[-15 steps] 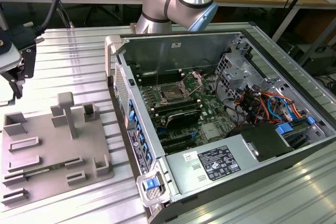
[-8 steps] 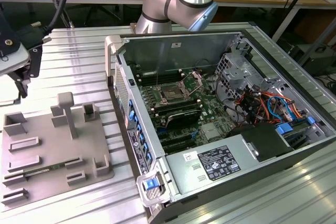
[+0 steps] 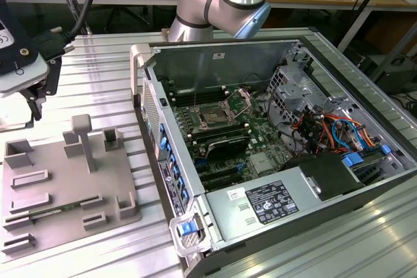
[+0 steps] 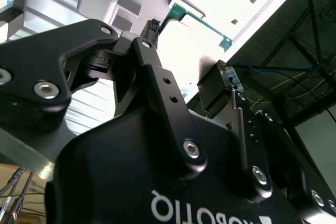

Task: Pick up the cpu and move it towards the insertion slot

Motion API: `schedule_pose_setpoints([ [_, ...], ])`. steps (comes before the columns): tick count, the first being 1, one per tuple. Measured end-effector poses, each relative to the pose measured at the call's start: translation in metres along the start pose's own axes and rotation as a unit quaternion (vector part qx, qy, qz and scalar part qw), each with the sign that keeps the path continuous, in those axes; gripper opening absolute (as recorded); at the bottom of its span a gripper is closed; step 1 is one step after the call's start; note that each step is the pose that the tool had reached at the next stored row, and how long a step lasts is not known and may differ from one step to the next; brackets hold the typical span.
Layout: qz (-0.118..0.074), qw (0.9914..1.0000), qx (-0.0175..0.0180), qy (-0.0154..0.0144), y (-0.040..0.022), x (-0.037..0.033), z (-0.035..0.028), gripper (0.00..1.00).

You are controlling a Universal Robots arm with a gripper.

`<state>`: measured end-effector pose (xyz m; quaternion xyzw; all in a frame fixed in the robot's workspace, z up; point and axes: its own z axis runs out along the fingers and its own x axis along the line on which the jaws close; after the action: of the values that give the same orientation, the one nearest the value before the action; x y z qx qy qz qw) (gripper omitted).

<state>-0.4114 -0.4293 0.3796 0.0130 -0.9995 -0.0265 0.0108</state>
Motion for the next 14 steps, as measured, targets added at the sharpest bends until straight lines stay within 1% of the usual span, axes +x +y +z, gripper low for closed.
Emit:
schedule_pose_setpoints([
  [6,0.000,1.00000,0.0000,0.0000,-0.0001,-0.0059,-0.0001,0.55],
  [9,0.000,1.00000,0.0000,0.0000,-0.0003,-0.0102,-0.0002,0.55],
  [14,0.000,1.00000,0.0000,0.0000,-0.0003,-0.0111,-0.0003,0.55],
])
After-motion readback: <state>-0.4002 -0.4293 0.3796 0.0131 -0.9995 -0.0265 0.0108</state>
